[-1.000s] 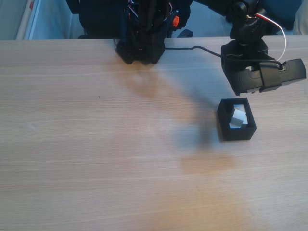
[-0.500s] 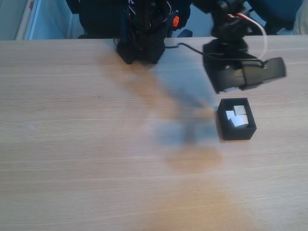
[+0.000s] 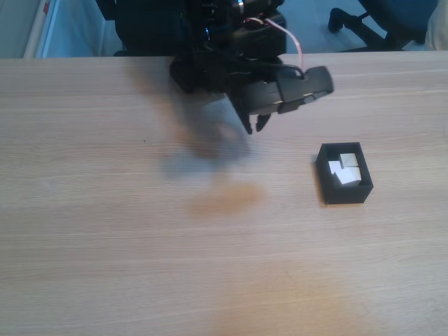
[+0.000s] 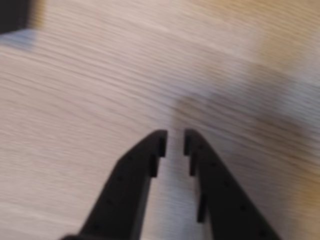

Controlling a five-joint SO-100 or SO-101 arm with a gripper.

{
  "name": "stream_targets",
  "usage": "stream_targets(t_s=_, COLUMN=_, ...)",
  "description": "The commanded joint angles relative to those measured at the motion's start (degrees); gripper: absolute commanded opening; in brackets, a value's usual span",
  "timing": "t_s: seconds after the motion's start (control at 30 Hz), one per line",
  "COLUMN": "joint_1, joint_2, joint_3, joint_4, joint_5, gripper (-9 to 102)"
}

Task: Pick blocks and place them in the box.

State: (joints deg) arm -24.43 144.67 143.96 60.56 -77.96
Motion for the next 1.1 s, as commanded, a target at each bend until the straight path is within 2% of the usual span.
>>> stream_targets(t_s=0.0, joint_1=3.96, joint_2=11.07, joint_3=9.67, joint_4=-3.78, joint_5=-4.39, gripper=0)
stream_targets(t_s=0.1, joint_1=7.56, joint_2=19.42, joint_3=18.63, joint_4=-7.21, joint_5=-7.03, gripper=0)
stream_targets(t_s=0.43, joint_1=15.21, joint_2=39.55, joint_3=38.94, joint_4=-6.77, joint_5=-9.67, gripper=0)
stream_targets(t_s=0.57, joint_1=16.61, joint_2=42.19, joint_3=39.99, joint_4=0.62, joint_5=-7.03, gripper=0)
stream_targets(t_s=0.77, joint_1=17.23, joint_2=50.71, joint_3=39.99, joint_4=19.51, joint_5=0.35, gripper=0)
stream_targets(t_s=1.07, joint_1=19.78, joint_2=50.71, joint_3=39.99, joint_4=20.3, joint_5=-1.67, gripper=0)
